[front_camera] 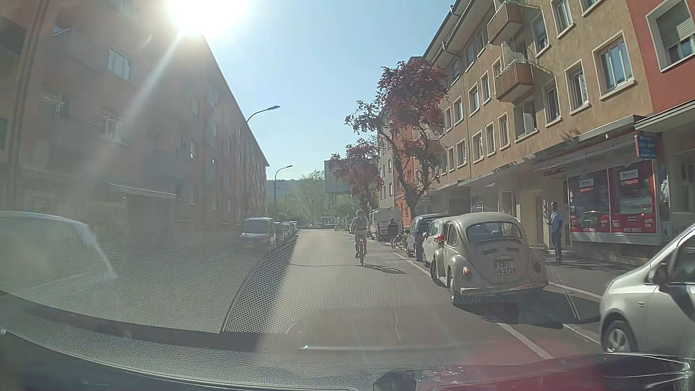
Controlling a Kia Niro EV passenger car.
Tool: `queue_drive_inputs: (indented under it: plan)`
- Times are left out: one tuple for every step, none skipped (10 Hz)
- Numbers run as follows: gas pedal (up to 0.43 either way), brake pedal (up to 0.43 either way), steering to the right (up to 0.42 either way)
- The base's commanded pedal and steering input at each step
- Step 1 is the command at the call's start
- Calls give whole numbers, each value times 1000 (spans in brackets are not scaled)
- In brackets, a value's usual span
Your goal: Follow the waypoints while adhering to traffic rules and regulations
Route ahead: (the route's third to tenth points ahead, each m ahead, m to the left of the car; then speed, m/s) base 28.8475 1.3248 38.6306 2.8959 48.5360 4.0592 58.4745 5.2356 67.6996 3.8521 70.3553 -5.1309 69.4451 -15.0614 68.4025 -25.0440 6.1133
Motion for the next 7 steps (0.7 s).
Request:
queue_drive_inputs:
  plan:
    - [110,0,-42]
    - [98,0,-42]
    - [98,0,-41]
    - [98,0,-35]
    - [98,0,-25]
    - [98,0,-22]
    - [98,0,-20]
